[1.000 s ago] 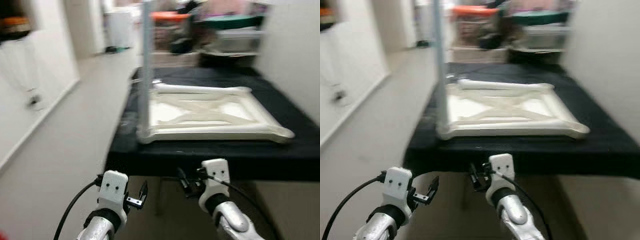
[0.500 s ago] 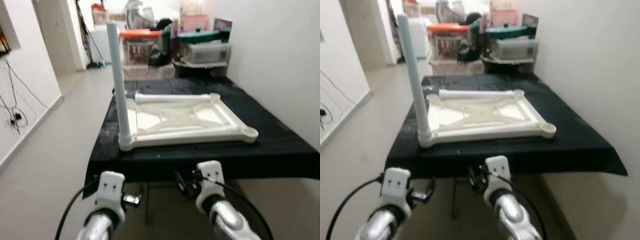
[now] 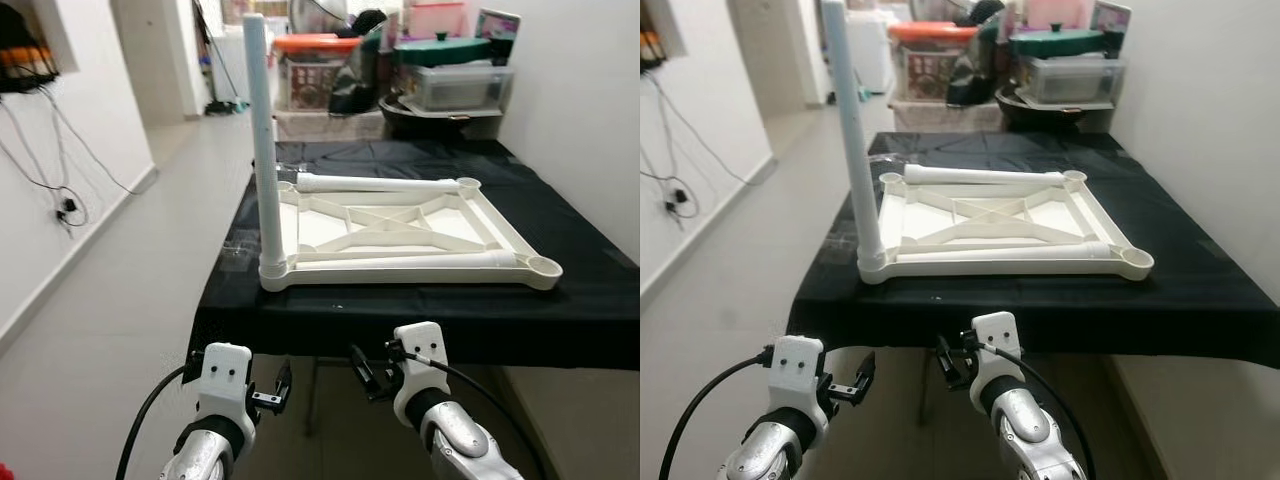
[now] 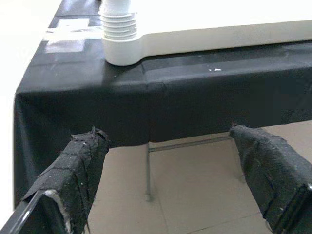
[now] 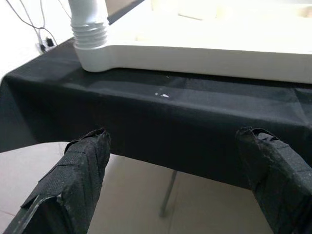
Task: Building children table
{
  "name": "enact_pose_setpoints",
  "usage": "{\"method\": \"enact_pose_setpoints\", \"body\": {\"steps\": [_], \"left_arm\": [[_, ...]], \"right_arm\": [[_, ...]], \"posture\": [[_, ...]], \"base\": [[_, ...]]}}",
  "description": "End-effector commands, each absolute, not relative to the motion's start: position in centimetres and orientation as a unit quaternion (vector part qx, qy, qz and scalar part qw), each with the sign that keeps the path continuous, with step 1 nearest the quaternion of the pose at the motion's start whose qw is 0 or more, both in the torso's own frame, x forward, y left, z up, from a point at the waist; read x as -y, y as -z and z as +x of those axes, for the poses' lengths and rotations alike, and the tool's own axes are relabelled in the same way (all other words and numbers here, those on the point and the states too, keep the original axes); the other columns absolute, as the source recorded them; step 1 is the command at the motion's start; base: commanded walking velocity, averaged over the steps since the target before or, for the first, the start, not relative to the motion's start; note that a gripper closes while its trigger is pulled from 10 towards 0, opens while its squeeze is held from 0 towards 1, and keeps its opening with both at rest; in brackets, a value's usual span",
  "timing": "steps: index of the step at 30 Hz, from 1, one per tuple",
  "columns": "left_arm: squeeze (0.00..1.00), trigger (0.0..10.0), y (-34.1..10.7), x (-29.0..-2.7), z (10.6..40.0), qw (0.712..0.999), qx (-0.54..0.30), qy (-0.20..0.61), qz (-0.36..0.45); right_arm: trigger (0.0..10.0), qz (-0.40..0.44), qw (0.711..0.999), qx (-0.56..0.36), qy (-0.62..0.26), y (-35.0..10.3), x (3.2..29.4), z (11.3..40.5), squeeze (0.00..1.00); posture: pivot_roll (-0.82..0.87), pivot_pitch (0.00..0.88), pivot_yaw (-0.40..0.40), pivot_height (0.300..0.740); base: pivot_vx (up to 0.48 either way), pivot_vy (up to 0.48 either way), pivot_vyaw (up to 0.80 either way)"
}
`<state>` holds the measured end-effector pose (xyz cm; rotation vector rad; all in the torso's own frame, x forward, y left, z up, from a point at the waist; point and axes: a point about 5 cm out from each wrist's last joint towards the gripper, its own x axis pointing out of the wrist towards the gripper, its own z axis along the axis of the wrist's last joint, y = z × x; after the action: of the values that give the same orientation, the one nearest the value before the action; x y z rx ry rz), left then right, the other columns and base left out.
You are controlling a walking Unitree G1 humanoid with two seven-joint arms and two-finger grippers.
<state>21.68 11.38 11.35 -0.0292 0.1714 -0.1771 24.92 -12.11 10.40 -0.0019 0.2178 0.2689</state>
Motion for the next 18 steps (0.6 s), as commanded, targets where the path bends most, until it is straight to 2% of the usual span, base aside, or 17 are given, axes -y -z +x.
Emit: {"method": "enact_pose_setpoints", "body": {"steps": [1,12,18], "left_arm": [[0.0,10.0,-11.18,-11.19,21.66,0.992,-0.085,0.096,-0.004],[0.0,10.0,-11.04,-11.02,21.96,0.991,-0.085,0.103,0.002],[0.0,10.0,-11.32,-11.1,22.0,0.992,-0.078,0.098,0.008]], "right_arm": [[10.0,-0.005,0.986,-0.106,-0.13,-10.41,12.13,24.94,0.0],[10.0,-0.014,0.988,-0.098,-0.119,-10.42,12.2,25.22,0.0],[10.0,-0.012,0.989,-0.095,-0.11,-10.62,12.17,25.2,0.0]], "posture": [[0.13,0.0,-0.023,0.74],[0.12,0.0,-0.016,0.74],[0.12,0.0,-0.019,0.74]], "base": [[0.0,0.0,0.0],[-0.339,0.0,0.0],[0.0,0.0,0.0]]}}
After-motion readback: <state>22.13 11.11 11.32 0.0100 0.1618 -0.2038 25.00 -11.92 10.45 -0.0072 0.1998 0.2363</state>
